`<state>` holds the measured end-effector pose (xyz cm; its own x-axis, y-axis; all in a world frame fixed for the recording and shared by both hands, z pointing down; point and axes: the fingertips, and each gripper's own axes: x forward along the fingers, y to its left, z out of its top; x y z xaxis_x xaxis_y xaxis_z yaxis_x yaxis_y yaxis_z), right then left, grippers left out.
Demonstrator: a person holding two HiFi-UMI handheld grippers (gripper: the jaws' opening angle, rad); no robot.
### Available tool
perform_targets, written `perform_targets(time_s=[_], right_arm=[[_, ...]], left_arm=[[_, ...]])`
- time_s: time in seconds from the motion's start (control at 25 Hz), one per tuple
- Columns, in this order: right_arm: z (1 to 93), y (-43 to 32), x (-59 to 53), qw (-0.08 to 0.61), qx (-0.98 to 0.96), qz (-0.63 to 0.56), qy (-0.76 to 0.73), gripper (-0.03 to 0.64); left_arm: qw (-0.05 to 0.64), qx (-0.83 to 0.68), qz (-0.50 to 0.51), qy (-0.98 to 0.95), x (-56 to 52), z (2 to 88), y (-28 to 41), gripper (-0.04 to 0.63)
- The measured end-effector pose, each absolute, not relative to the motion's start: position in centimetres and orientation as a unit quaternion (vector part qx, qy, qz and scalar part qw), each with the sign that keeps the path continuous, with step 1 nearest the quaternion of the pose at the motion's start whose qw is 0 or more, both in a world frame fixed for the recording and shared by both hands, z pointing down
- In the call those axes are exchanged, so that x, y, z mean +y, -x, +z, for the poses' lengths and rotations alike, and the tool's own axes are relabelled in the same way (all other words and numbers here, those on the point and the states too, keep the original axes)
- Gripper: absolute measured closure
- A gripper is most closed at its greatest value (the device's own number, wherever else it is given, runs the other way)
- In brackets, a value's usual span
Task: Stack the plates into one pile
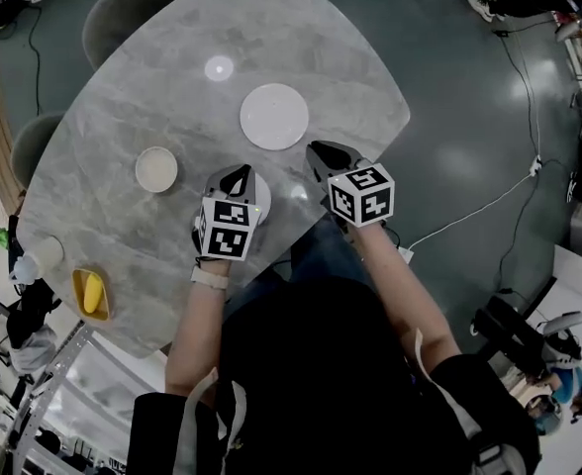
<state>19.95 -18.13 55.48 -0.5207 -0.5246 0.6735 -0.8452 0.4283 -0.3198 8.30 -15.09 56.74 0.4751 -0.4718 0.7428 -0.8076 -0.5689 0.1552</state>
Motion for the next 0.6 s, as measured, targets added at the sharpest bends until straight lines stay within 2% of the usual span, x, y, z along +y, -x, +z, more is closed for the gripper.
perform_targets(time_s=[0.6], right_arm=[[58.3, -20.0, -26.2, 0.295, -0.837, 0.327, -0.325, 0.572]], left_arm=[[0.31, -0.417, 0.365, -0.773, -18.9, 60.3, -10.5, 0.588]])
